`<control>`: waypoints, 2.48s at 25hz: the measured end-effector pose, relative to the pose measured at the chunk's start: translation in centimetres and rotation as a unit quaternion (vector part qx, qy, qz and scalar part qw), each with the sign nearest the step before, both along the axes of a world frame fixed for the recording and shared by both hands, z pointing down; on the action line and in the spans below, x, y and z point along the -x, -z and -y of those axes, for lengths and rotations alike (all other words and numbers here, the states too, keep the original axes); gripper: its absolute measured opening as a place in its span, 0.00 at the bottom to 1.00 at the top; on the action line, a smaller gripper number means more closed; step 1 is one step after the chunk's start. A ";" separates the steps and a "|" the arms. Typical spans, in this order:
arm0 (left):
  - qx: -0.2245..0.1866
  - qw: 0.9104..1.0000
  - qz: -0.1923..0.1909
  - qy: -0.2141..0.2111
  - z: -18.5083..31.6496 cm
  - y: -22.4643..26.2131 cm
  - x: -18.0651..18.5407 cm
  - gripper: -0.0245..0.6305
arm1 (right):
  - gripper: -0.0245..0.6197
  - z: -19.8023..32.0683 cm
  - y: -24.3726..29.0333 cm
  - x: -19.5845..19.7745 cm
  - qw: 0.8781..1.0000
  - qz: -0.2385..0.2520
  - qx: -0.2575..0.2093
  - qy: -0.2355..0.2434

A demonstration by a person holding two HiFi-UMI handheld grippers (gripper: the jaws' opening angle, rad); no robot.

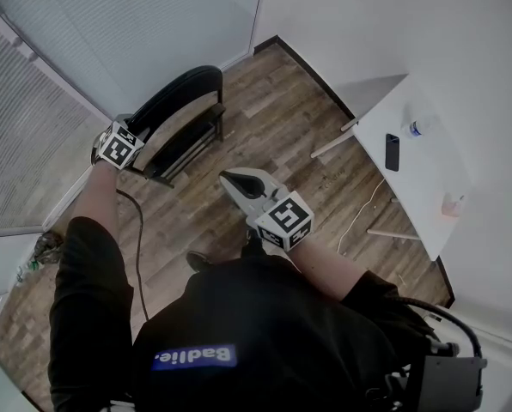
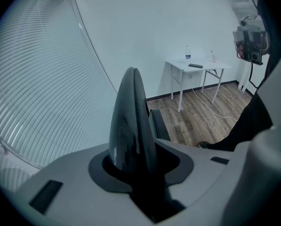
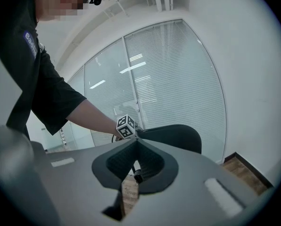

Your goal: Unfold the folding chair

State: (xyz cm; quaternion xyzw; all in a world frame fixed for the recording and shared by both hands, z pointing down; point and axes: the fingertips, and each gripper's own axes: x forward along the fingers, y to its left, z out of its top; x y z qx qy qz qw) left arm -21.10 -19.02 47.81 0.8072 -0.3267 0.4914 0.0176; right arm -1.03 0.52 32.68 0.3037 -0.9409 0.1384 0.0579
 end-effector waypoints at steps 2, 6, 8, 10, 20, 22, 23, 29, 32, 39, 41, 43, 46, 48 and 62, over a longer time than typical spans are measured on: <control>0.000 1.000 0.000 -0.001 0.0 0.0 -0.1 0.22 | 0.04 0.3 -0.3 -0.1 1.000 0.005 0.008 -0.004; -0.002 1.000 0.000 0.000 0.1 0.0 0.0 0.22 | 0.04 0.9 -0.8 0.0 1.000 0.015 0.022 -0.012; -0.001 1.000 0.000 0.002 0.2 0.0 0.1 0.22 | 0.04 1.3 -1.1 0.1 0.999 0.016 0.027 -0.014; -0.002 1.000 0.000 0.002 0.2 -0.1 0.2 0.22 | 0.04 1.5 -1.5 0.2 0.999 0.016 0.030 -0.014; -0.007 1.000 -0.002 -0.005 0.8 0.1 0.2 0.23 | 0.04 2.8 -3.3 1.4 0.998 0.026 0.058 -0.014; -0.006 1.000 -0.001 -0.005 0.9 0.1 0.4 0.23 | 0.04 3.2 -3.7 1.9 0.998 0.025 0.064 -0.013; -0.005 1.000 -0.001 -0.004 0.9 0.0 0.5 0.23 | 0.04 3.4 -4.0 2.1 0.997 0.025 0.067 -0.013; -0.003 1.000 -0.002 0.000 1.3 0.0 0.8 0.23 | 0.04 4.9 -5.1 3.1 0.996 0.030 0.082 -0.010; -0.004 1.000 -0.004 -0.001 1.4 0.1 0.8 0.23 | 0.04 5.7 -5.7 3.4 0.995 0.035 0.091 -0.011; 0.002 1.000 -0.004 0.003 1.4 -0.2 1.0 0.23 | 0.05 7.3 -8.2 3.9 0.992 0.043 0.114 -0.020; 0.002 1.000 -0.003 0.003 1.4 0.0 1.0 0.23 | 0.05 7.5 -9.0 4.0 0.991 0.045 0.121 -0.020; 0.002 1.000 -0.003 0.001 1.4 0.0 0.8 0.23 | 0.05 7.8 -9.8 4.1 0.990 0.046 0.128 -0.022; 0.000 1.000 -0.004 -0.001 1.5 -0.1 0.7 0.23 | 0.05 8.4 -11.2 4.3 0.989 0.048 0.140 -0.024; -0.003 1.000 -0.003 -0.005 1.6 0.0 0.7 0.23 | 0.05 8.7 -12.0 4.7 0.987 0.050 0.148 -0.025; -0.005 1.000 -0.007 -0.004 2.1 0.1 1.2 0.23 | 0.07 10.0 -17.9 6.3 0.975 0.059 0.209 -0.036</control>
